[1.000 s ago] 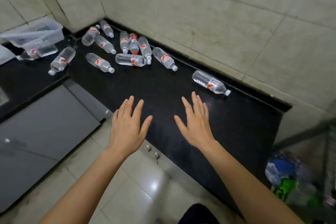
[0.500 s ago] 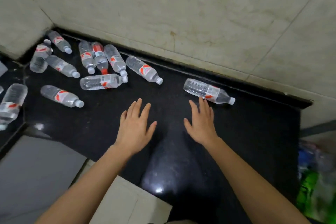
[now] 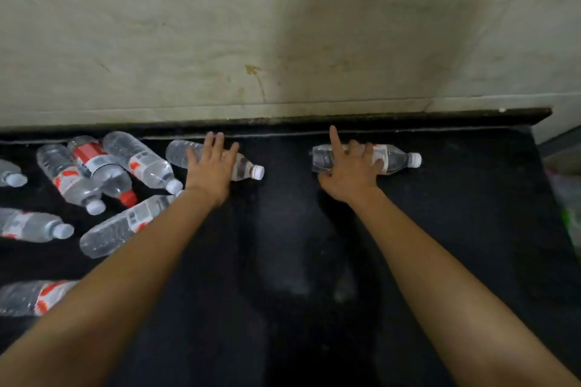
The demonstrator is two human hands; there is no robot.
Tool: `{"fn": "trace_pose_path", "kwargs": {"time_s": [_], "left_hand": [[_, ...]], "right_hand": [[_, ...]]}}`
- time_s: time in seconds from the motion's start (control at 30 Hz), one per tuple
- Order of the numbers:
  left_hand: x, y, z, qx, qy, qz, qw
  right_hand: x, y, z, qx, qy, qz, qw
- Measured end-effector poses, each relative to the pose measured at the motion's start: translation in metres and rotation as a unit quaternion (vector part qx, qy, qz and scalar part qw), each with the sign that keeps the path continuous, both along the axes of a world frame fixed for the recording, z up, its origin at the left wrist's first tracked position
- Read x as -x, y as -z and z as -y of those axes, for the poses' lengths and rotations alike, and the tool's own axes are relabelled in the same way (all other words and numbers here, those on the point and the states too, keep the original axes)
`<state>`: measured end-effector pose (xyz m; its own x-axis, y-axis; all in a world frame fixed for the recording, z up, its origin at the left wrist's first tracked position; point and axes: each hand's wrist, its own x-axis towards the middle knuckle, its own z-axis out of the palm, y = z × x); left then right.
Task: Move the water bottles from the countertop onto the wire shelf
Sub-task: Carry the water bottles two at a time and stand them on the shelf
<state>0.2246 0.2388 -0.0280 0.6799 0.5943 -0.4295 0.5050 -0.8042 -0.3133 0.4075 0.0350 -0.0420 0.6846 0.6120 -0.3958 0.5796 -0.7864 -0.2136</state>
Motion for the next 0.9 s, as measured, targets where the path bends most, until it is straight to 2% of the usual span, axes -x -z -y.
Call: {"fn": "trace_pose_path", "kwargs": {"time_s": [0.13, 0.23, 0.3, 0.4, 0.53, 0.6, 0.63, 0.7, 0.77, 0.83, 0.9], "left_hand": [[0.002, 0.027, -0.044, 0.045, -0.002, 0.04, 0.998], [0.003, 0.029, -0.054, 0.034, 0.051, 0.062, 0.996], [0.003, 0.026, -0.054, 0.033, 0.065, 0.055, 0.996], [-0.001, 0.021, -0.049, 0.044, 0.054, 0.047, 0.996], [-0.006, 0.02, -0.027, 0.092, 0.004, 0.059, 0.994], [-0.003, 0.022, -0.015, 0.105, -0.033, 0.075, 0.991], [-0.001, 0.023, -0.009, 0.113, -0.056, 0.091, 0.988], [0.006, 0.024, 0.003, 0.127, -0.094, 0.12, 0.98], [0.012, 0.025, 0.014, 0.133, -0.104, 0.128, 0.977], [0.019, 0.025, 0.025, 0.137, -0.1, 0.131, 0.977], [0.026, 0.026, 0.036, 0.136, -0.097, 0.134, 0.977]], "right_hand": [[0.015, 0.013, -0.02, 0.126, -0.018, 0.083, 0.988], [0.022, 0.016, -0.028, 0.16, -0.013, 0.116, 0.98], [0.033, 0.016, -0.022, 0.145, -0.03, 0.118, 0.982], [0.059, 0.017, 0.006, 0.105, -0.116, 0.112, 0.981], [0.11, 0.026, 0.053, 0.054, -0.233, 0.079, 0.968], [0.129, 0.026, 0.069, 0.009, -0.249, 0.065, 0.966], [0.136, 0.023, 0.076, -0.007, -0.246, 0.027, 0.969], [0.144, 0.015, 0.085, -0.04, -0.215, -0.081, 0.972], [0.153, 0.009, 0.086, -0.129, -0.122, -0.145, 0.973], [0.161, 0.015, 0.083, -0.244, 0.028, -0.11, 0.963], [0.165, 0.022, 0.078, -0.252, 0.22, -0.043, 0.941]]}}
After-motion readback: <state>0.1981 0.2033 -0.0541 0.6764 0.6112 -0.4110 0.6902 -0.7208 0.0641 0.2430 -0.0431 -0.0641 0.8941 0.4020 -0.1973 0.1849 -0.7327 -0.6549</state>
